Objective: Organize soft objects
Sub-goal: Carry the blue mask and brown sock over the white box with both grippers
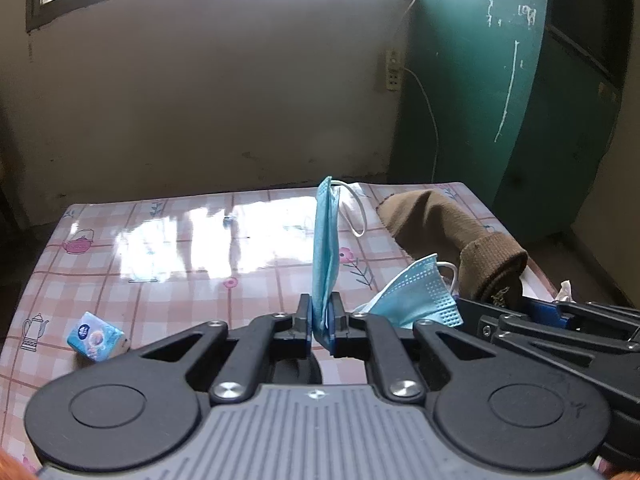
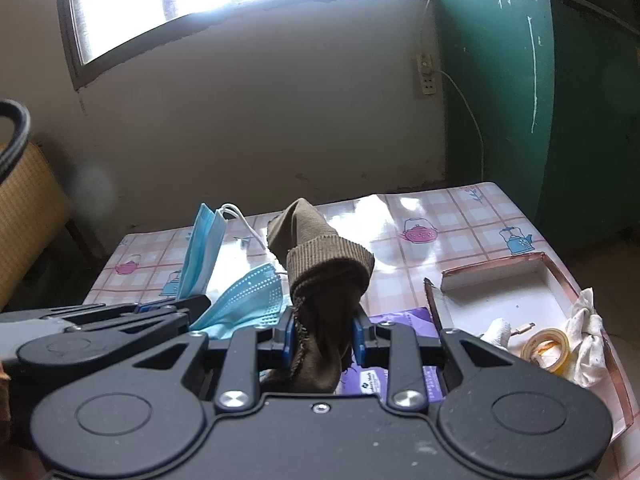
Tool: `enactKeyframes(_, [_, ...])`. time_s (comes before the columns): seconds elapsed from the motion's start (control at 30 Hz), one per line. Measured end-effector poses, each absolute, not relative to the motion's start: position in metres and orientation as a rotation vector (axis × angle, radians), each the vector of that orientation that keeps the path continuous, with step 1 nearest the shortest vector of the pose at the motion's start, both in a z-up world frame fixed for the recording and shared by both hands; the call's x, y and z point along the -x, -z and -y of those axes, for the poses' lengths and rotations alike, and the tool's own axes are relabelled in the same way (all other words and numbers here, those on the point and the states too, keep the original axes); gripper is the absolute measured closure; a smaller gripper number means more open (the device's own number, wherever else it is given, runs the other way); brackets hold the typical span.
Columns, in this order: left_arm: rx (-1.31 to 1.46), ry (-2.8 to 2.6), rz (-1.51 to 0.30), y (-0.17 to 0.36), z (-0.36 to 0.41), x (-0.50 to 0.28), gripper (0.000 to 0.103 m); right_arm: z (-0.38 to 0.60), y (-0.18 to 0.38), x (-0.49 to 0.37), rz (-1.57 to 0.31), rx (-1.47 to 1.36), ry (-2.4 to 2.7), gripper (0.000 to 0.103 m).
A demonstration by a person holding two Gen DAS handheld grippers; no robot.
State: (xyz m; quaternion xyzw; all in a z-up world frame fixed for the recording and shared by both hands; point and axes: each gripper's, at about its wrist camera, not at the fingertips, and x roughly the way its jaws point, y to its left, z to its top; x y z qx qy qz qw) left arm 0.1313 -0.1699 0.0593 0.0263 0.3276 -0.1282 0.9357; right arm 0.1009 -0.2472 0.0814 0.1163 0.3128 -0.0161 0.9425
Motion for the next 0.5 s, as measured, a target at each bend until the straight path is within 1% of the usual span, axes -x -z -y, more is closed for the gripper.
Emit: enactKeyframes(0.5, [-0.079, 0.32, -0.673, -0.054, 0.202, -0.129, 0.092, 0.28, -0.079, -0.094, -0.632, -0.256, 0.088, 0.069])
